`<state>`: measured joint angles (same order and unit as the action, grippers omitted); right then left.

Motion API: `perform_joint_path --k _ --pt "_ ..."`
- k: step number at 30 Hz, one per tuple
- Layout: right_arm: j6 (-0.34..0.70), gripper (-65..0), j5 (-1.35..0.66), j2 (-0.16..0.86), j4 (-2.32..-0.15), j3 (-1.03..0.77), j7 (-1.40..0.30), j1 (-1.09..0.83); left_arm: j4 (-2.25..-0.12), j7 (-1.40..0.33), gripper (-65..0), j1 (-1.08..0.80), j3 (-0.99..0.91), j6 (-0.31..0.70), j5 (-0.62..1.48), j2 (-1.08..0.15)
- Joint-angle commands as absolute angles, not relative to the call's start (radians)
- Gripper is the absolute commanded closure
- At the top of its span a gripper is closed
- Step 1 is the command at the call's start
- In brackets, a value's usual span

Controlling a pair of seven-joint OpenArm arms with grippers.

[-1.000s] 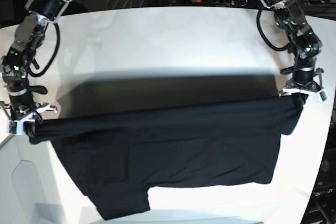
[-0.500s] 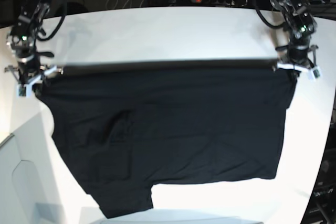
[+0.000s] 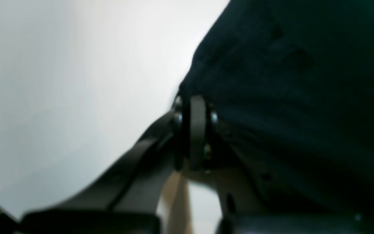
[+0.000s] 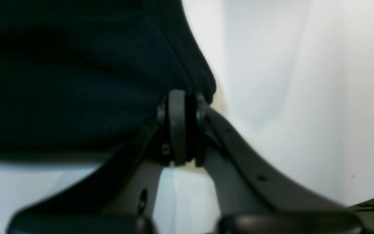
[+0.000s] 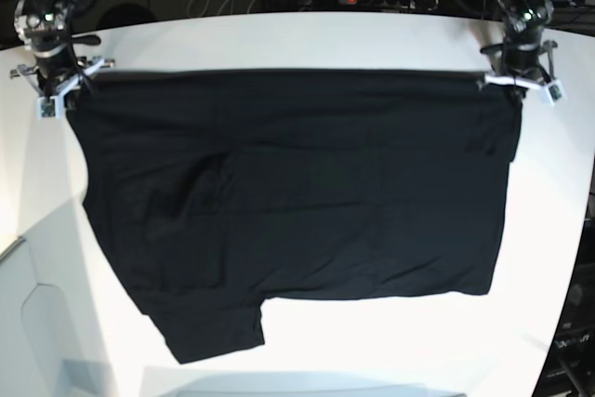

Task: Fold the T-shirt properly
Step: 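Lift the shirt and pull both grippers back to straighten it, then lower the shirt edge and open both grippers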

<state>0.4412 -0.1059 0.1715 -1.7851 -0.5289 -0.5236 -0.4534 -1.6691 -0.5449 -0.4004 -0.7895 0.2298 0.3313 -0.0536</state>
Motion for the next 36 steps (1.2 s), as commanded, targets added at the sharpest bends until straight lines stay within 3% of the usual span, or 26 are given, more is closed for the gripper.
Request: perform_joint_path --k 1,9,16,23,36 --pt "0.435 0.0 -0.107 0.183 -1.805 -0.535 -0.509 -0.469 -1.699 -0.526 -0.1 -0.415 -0.794 0.228 0.335 -0.064" --pt "0.441 0.0 -0.105 0.147 -1.804 -0.572 -0.435 -0.561 -1.709 -0.519 -0.1 -0.483 -0.794 0.228 0.335 -0.041" --pt "0.610 0.0 -0.099 0.064 -1.801 -0.671 -0.386 -0.585 -1.709 -0.519 -0.1 -0.526 -0.788 0.229 0.335 -0.041" --pt "0.621 0.0 -0.099 0.054 -1.797 -0.680 -0.386 -0.588 -1.695 -0.526 -0.1 -0.539 -0.796 0.389 0.325 -0.041" --pt "0.621 0.0 -0.097 0.044 -1.797 -0.676 -0.386 -0.590 -1.679 -0.527 -0.1 -0.562 -0.805 0.395 0.323 -0.047"
